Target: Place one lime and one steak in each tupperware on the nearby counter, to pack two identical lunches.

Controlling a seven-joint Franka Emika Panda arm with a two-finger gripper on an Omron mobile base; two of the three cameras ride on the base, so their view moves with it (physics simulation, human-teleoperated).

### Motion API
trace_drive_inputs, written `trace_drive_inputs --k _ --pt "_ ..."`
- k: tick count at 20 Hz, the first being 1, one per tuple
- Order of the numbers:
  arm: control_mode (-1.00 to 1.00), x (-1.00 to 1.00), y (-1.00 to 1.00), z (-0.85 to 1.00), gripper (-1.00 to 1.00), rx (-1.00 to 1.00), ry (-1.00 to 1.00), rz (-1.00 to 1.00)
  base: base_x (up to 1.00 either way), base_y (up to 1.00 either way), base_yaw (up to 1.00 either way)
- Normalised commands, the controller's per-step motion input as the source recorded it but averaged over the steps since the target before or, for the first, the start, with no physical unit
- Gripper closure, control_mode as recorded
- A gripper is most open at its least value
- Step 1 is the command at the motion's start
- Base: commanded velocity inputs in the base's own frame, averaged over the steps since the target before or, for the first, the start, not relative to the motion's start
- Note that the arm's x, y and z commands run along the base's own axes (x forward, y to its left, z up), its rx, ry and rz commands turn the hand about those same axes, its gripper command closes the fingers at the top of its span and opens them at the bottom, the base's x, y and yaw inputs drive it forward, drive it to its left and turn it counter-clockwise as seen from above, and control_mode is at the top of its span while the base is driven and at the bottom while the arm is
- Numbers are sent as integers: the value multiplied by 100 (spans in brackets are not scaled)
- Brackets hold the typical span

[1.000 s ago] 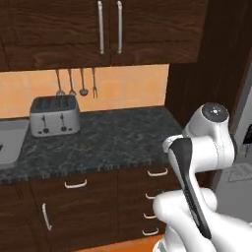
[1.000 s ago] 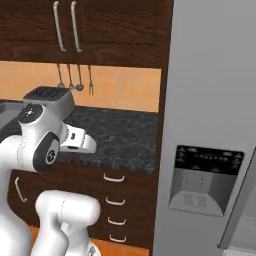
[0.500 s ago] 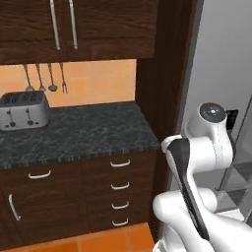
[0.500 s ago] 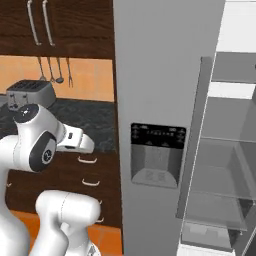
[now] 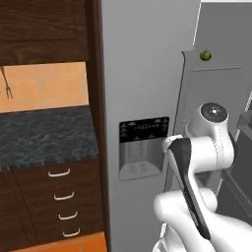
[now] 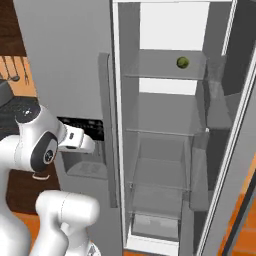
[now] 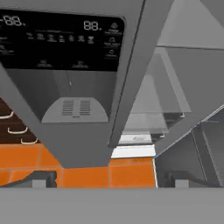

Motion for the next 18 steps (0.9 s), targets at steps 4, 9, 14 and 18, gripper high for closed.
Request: trace_drive_inputs --k 4,9,14,18 --pt "100 0 0 0 -100 0 0 0 3 -78 -13" --pt "100 0 0 0 -100 0 0 0 17 -24 -25" --pt "100 0 0 0 -100 0 0 0 22 -4 -33" --pt "100 0 0 0 -100 0 0 0 42 -1 -29"
